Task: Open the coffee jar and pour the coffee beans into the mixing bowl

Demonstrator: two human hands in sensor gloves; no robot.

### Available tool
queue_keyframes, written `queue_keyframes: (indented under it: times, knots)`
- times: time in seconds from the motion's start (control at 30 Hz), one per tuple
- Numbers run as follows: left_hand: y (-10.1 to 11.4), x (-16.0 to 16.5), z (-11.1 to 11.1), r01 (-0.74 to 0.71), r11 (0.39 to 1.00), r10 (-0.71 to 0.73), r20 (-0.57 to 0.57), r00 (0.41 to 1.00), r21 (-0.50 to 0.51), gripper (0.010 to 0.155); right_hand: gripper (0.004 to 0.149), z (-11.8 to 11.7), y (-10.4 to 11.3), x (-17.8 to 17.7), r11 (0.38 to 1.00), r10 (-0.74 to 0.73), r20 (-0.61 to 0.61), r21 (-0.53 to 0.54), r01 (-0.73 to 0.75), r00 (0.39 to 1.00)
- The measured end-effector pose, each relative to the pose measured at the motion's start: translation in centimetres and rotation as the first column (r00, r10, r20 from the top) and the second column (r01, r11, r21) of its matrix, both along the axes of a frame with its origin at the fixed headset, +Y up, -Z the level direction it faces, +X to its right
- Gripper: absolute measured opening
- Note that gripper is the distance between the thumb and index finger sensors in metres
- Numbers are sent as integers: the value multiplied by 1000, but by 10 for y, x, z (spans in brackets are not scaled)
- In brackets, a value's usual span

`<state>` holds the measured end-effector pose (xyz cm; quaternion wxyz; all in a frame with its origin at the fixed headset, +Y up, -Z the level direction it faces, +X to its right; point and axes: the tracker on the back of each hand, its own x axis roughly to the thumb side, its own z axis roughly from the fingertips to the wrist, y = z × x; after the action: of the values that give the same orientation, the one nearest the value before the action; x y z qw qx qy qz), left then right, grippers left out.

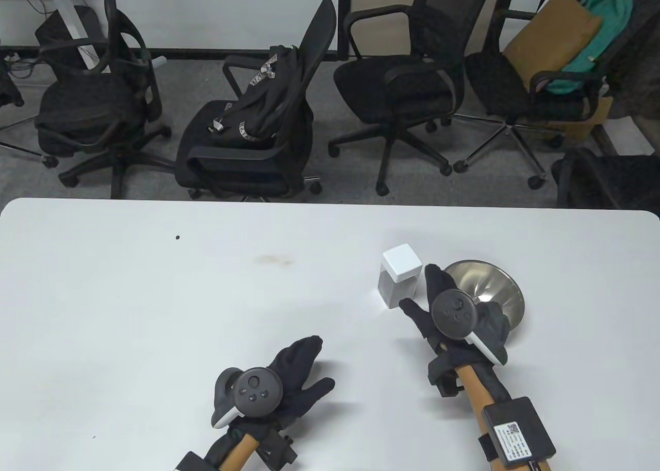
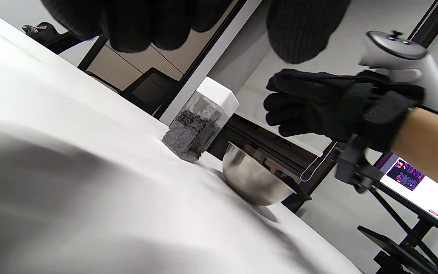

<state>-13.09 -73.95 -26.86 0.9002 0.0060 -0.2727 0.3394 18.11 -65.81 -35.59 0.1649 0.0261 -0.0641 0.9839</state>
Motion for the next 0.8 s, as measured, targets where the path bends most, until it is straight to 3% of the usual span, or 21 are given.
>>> queue_keyframes:
  times: [0.4, 0.67, 0.8]
  knots:
    - [4, -7, -2, -14, 1000, 14, -24, 1000, 7, 81, 92, -65, -4, -25, 988, 96, 50, -127, -89, 994]
    - [4, -7, -2, -10, 1000, 10, -20, 1000, -5, 81, 94, -85, -23, -27, 973, 130, 75, -201, -113, 989]
    - [4, -7, -2, -6, 1000, 6, -18, 1000, -8, 81, 95, -87, -30, -28, 976, 138, 84, -183, -121, 987]
